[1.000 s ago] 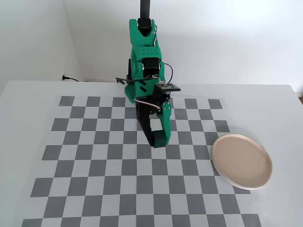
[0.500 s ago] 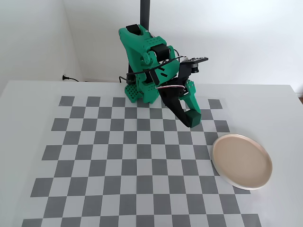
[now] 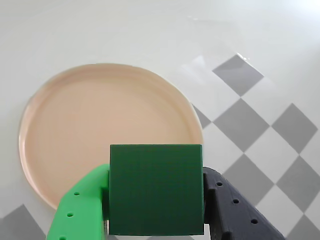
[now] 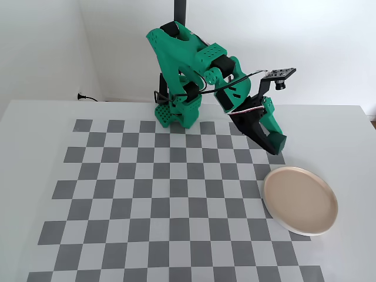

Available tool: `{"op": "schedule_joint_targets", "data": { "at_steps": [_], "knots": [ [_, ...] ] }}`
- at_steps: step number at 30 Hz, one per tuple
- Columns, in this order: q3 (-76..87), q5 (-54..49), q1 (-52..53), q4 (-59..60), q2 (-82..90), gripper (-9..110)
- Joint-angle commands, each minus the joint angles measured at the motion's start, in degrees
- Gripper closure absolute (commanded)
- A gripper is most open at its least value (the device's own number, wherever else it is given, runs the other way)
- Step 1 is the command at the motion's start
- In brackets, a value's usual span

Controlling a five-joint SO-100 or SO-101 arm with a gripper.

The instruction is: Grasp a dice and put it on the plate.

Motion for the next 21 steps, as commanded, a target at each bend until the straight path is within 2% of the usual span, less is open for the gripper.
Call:
{"op": "schedule_joint_targets", "data": {
  "at_steps": [1,10,21],
  "knots": [
    [-9.1,0.0,-2.9,-6.2,-6.4,106],
    [-19.2,3.3,-6.3,-8.6,-25.3,106],
    [-31.0,5.7,-5.0,-11.3,-46.2,106]
  ]
}}
